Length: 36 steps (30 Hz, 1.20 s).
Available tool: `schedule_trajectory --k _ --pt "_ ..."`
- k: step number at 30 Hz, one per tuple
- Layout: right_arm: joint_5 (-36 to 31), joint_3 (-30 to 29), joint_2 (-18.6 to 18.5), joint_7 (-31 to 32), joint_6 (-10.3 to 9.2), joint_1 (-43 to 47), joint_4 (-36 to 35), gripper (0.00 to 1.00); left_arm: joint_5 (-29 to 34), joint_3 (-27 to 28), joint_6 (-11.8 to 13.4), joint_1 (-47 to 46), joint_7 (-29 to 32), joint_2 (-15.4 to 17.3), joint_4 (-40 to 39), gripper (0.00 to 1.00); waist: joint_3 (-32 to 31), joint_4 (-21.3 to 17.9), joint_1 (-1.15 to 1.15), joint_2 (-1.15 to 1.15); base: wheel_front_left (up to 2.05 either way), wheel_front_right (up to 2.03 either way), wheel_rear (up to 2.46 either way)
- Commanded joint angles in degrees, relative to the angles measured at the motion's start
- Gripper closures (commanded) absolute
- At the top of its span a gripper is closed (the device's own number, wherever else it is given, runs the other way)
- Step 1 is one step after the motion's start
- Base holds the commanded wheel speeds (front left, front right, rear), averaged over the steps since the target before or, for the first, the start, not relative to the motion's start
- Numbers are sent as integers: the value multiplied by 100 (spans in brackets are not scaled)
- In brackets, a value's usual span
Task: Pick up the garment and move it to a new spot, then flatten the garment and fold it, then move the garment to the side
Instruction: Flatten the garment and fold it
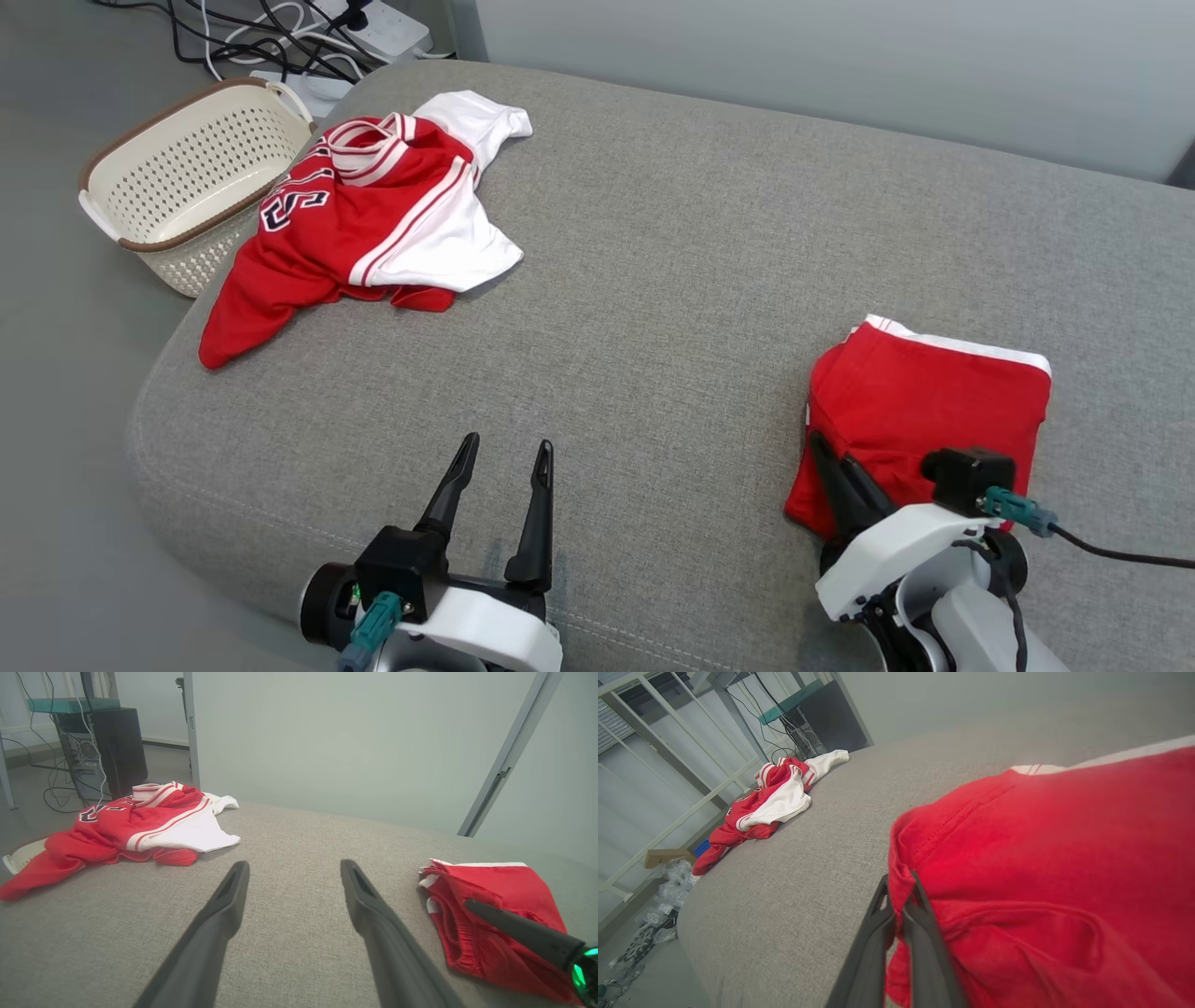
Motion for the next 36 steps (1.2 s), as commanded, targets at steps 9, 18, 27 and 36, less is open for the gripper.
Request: schedule_trajectory --k 9,18,27,36 --pt "452 737 65 -76 0 51 -50 0 -19 197 67 -200 -34 12 -125 0 -77 -83 0 0 0 0 0" --pt "477 1192 65 -216 0 2 -124 0 44 224 38 -177 -34 12 -82 0 -133 -153 0 0 0 0 0" --pt "-364 741 65 -293 0 -187 -215 0 161 316 12 -153 -34 12 -150 0 -258 -445 0 0 0 0 0" --pt "-1348 -180 52 -295 0 -69 -700 0 301 471 -53 -205 -34 12 -208 0 -385 -952 0 0 0 0 0"
